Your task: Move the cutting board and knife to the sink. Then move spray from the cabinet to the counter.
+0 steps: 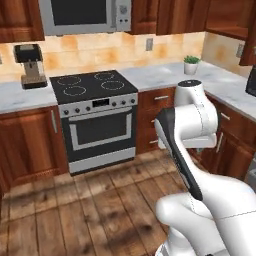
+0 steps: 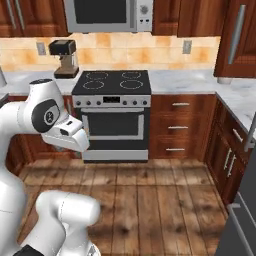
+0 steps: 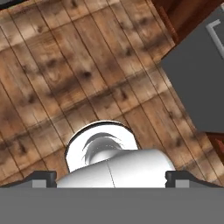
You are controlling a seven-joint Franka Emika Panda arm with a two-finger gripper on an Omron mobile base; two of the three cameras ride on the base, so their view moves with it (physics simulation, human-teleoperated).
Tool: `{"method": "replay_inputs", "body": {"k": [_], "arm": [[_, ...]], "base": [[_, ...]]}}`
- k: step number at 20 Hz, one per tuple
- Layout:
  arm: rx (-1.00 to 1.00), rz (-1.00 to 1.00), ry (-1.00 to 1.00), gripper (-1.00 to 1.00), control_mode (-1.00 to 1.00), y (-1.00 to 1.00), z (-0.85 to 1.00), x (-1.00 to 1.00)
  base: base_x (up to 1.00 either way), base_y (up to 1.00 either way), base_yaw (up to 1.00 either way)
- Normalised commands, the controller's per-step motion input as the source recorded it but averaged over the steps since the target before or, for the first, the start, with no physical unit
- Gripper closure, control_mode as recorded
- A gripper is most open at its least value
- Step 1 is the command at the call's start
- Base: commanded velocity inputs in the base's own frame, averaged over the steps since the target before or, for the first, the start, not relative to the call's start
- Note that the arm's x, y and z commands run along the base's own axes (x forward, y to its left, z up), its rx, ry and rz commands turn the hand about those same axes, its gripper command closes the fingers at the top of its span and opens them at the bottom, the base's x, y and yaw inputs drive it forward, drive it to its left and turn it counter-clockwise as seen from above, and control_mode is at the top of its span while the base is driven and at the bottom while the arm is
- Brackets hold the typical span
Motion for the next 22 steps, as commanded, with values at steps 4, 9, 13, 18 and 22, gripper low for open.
{"method": "replay_inputs", "body": {"k": [4,9,13,18,22], "arm": [[0.0,0.0,0.0,-1.0,1.0,0.0,0.0,0.0],[0.0,0.0,0.0,-1.0,1.0,0.0,0.0,0.0],[0.0,0.0,0.0,-1.0,1.0,0.0,0.0,0.0],[0.0,0.0,0.0,-1.0,1.0,0.0,0.0,0.0],[0.0,0.0,0.0,-1.0,1.0,0.0,0.0,0.0]], "base": [[0.9,0.03,-0.53],[1.0,0.47,-0.42],[1.0,0.45,-0.42],[0.99,0.42,-0.51],[0.83,0.27,-0.6]]}}
